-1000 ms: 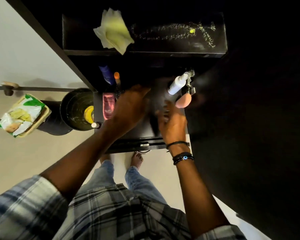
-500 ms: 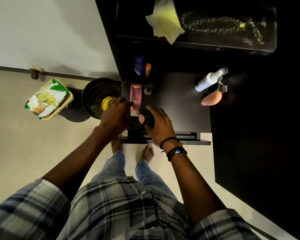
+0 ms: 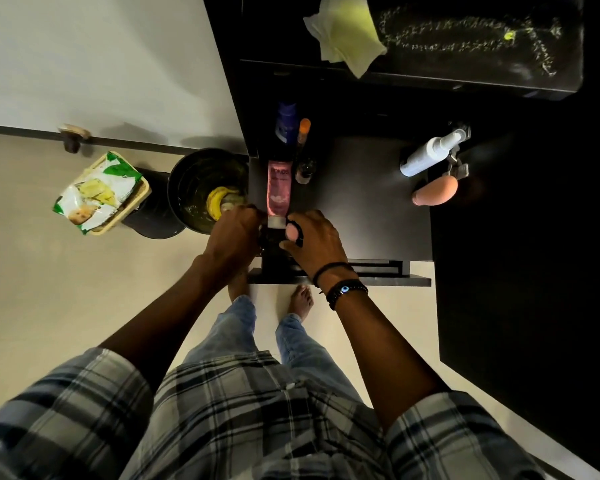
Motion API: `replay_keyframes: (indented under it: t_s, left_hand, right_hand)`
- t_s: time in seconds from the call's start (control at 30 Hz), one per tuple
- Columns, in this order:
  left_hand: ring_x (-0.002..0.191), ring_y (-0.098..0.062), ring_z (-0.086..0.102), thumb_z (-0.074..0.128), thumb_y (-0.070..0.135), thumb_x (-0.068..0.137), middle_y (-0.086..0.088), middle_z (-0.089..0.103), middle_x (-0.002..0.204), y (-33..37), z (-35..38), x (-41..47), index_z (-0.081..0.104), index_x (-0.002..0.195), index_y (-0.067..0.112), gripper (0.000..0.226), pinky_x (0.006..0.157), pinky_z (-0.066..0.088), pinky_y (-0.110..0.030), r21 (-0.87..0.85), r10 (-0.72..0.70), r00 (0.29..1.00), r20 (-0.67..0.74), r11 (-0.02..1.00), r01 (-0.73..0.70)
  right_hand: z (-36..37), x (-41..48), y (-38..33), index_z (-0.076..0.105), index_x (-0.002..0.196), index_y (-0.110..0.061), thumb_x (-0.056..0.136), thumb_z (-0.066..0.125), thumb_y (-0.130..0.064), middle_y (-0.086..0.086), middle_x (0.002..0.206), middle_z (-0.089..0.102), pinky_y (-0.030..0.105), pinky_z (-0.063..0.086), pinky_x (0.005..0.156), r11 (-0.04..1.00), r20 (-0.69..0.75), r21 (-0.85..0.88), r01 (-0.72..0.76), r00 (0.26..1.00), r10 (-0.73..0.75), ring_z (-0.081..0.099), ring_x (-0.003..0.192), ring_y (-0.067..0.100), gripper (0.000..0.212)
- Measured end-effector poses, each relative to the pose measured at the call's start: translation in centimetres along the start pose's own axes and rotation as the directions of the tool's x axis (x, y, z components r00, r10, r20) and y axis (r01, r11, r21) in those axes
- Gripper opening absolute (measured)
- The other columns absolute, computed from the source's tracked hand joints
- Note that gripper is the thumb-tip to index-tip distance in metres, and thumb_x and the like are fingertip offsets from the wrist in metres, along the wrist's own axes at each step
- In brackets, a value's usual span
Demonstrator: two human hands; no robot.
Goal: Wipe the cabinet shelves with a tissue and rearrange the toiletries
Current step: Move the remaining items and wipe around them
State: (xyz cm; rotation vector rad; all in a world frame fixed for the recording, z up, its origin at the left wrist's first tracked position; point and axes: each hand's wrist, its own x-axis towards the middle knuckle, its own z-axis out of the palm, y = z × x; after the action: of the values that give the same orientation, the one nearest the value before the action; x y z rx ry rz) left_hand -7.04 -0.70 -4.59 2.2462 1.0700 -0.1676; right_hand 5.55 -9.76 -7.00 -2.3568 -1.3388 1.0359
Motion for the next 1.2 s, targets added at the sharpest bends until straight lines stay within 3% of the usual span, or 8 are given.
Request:
replay_keyframes:
  t_s: [0.27, 0.53, 0.67, 0.8, 0.93, 1.2]
  left_hand:
    - [0.083, -0.034, 0.066, 0.062, -0.001, 0.080, -0.018, 0.068, 0.099, 0.9, 0.0, 0.1, 0.065, 0.105, 0.002, 0.025, 0.072, 0.055, -0.045, 0.033, 0.060, 0.997, -0.054, 0.998, -0.059]
    - [0.089, -0.031, 0.064, 0.060, 0.006, 0.085, -0.019, 0.067, 0.103, 4.0, 0.1, 0.8, 0.064, 0.106, 0.003, 0.022, 0.076, 0.050, -0.035, -0.003, 0.102, 0.992, -0.081, 0.995, -0.103]
    - [0.097, -0.029, 0.065, 0.057, 0.006, 0.087, -0.016, 0.067, 0.109, 6.6, 0.9, 2.3, 0.062, 0.112, 0.006, 0.026, 0.083, 0.053, -0.035, -0.028, 0.138, 0.988, -0.065, 0.990, -0.140]
    - [0.090, -0.033, 0.067, 0.052, 0.001, 0.086, -0.019, 0.069, 0.100, 10.0, 2.2, 4.5, 0.065, 0.106, 0.003, 0.024, 0.076, 0.055, -0.037, -0.047, 0.196, 0.977, -0.083, 0.979, -0.200]
    - [0.098, -0.039, 0.062, 0.054, -0.001, 0.084, -0.022, 0.067, 0.106, 12.8, 3.8, 6.5, 0.064, 0.110, 0.003, 0.029, 0.084, 0.049, -0.040, -0.030, 0.230, 0.971, -0.070, 0.972, -0.232]
    - [0.099, -0.041, 0.060, 0.044, -0.001, 0.080, -0.025, 0.065, 0.104, 16.9, 5.8, 9.6, 0.063, 0.107, -0.003, 0.033, 0.088, 0.045, -0.041, -0.034, 0.326, 0.945, -0.040, 0.944, -0.327]
  right_hand:
    - [0.2, 0.6, 0.6, 0.064, 0.106, -0.012, 0.091, 0.060, -0.030, 0.010, 0.106, 0.064, 0.023, 0.043, 0.086, 1.000, -0.067, -0.010, -0.009, 0.998, 0.008, 0.061, 0.099, 0.023, 0.024]
    - [-2.2, 0.6, 2.3, 0.067, 0.081, -0.011, 0.096, 0.047, -0.041, 0.010, 0.080, 0.067, 0.022, 0.036, 0.067, 0.995, -0.180, 0.029, -0.100, 0.978, 0.104, 0.057, 0.071, 0.020, 0.039]
    - [-5.3, -0.3, 5.2, 0.064, 0.066, -0.008, 0.094, 0.053, -0.040, 0.011, 0.058, 0.051, 0.028, 0.035, 0.056, 0.979, -0.338, 0.134, -0.155, 0.921, 0.192, 0.046, 0.056, 0.026, 0.044]
    - [-7.6, -1.1, 8.9, 0.069, 0.075, -0.009, 0.088, 0.062, -0.038, 0.008, 0.062, 0.059, 0.029, 0.044, 0.061, 0.944, -0.425, 0.218, -0.248, 0.846, 0.321, 0.052, 0.059, 0.023, 0.033]
    - [-8.9, -1.9, 11.7, 0.070, 0.087, -0.009, 0.086, 0.065, -0.036, 0.014, 0.080, 0.070, 0.036, 0.056, 0.073, 0.900, -0.432, 0.265, -0.347, 0.792, 0.433, 0.065, 0.075, 0.031, 0.028]
    - [-9.7, -2.5, 14.1, 0.068, 0.097, -0.006, 0.087, 0.065, -0.030, 0.019, 0.096, 0.067, 0.039, 0.053, 0.079, 0.857, -0.427, 0.271, -0.439, 0.743, 0.516, 0.063, 0.092, 0.038, 0.025]
